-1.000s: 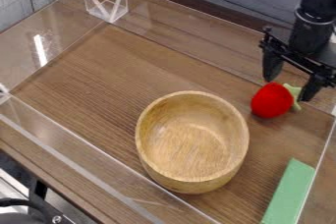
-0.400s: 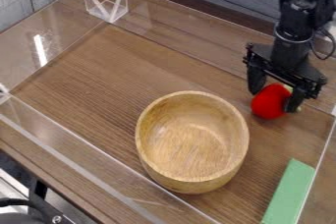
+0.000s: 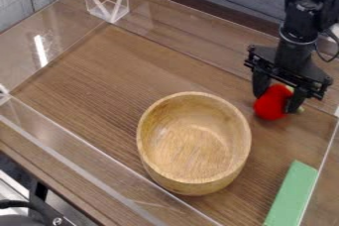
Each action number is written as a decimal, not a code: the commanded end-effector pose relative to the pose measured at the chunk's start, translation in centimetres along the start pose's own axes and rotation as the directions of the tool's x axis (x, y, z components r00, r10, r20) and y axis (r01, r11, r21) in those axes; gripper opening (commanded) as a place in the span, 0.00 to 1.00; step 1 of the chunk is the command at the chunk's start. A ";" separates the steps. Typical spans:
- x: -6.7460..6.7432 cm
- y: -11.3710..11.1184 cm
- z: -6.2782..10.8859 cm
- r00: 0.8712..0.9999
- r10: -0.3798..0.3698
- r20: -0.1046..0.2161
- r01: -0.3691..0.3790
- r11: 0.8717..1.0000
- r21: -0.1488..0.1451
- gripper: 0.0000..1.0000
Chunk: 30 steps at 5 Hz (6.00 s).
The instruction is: Move the red object to the left side of the table
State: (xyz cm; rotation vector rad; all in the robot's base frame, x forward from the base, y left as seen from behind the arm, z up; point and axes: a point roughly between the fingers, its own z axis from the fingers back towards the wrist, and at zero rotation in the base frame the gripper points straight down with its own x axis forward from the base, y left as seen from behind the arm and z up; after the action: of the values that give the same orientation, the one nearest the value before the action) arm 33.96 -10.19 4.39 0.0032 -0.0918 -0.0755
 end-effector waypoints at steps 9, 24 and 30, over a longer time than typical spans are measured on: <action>-5.1 20.1 7.4 0.973 0.207 0.102 -0.218 0.968 0.121 0.00; -6.0 19.1 4.0 0.983 0.183 -0.024 -0.184 0.982 -0.035 0.00; -8.5 21.1 5.1 0.974 0.204 -0.093 -0.208 0.978 -0.032 1.00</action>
State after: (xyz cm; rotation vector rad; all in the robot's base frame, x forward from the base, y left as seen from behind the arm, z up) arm 26.01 10.72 6.71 -0.0735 0.0704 0.1212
